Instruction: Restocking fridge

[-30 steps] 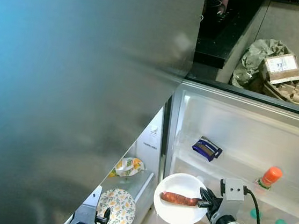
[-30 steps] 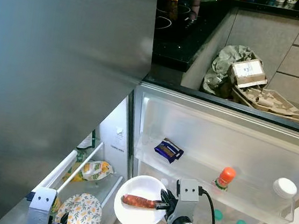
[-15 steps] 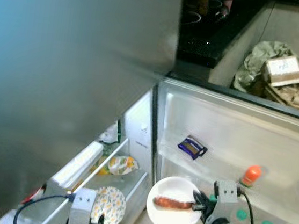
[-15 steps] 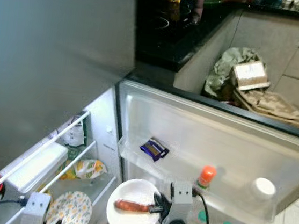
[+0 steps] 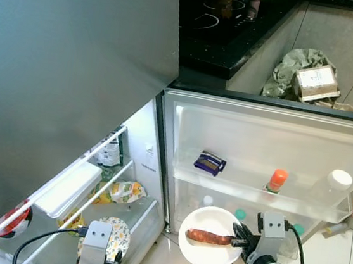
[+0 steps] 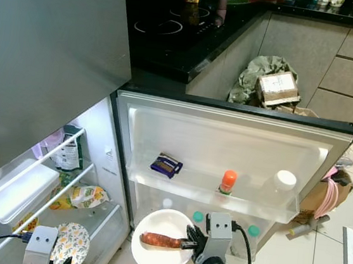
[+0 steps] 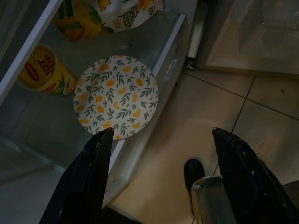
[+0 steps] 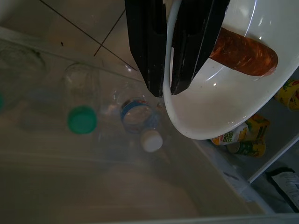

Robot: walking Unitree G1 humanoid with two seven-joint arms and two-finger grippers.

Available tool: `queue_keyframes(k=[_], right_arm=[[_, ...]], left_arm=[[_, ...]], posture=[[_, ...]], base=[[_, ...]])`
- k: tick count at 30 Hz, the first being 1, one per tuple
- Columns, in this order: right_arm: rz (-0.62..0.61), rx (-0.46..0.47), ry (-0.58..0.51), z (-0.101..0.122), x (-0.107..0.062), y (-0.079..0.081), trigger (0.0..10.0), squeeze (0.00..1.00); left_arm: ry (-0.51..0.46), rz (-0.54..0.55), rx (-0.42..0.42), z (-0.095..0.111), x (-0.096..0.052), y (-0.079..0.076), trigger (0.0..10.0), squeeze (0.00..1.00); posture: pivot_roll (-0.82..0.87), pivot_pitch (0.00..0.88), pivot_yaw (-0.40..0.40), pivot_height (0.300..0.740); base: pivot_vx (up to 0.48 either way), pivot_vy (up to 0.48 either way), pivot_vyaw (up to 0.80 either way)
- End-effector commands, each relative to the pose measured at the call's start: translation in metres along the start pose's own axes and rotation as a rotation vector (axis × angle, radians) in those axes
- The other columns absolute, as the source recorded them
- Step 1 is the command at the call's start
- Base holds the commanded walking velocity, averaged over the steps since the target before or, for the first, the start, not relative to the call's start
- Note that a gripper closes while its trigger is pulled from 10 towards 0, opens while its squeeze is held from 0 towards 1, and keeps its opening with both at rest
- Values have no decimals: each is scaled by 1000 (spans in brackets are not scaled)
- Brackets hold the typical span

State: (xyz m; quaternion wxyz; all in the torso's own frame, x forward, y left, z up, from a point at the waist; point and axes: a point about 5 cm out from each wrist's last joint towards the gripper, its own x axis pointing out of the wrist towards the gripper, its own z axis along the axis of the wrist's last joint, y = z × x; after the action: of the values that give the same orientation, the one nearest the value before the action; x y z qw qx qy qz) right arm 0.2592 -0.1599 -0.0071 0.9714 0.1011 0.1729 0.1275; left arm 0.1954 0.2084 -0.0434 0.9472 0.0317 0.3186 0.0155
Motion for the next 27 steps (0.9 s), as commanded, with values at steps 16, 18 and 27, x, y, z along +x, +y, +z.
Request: queue_keyframes(k=[16,18,27], right_arm=[[30,1,7,-4,-1,6,10000,0],[30,-1,6,-3,-1,5,10000,0],[14,-5,3,-3,-1,3,10000,0]], left_arm=[[26,21,-1,-6,-3,5,10000,0],[26,21,-1,-6,-3,5,10000,0],[27,21,-1,-6,-3,4,10000,0]], posture=[[-96,99,43,717],[-95,99,42,717],[-96,100,42,717]], base=[[0,0,0],[0,0,0],[0,0,317]])
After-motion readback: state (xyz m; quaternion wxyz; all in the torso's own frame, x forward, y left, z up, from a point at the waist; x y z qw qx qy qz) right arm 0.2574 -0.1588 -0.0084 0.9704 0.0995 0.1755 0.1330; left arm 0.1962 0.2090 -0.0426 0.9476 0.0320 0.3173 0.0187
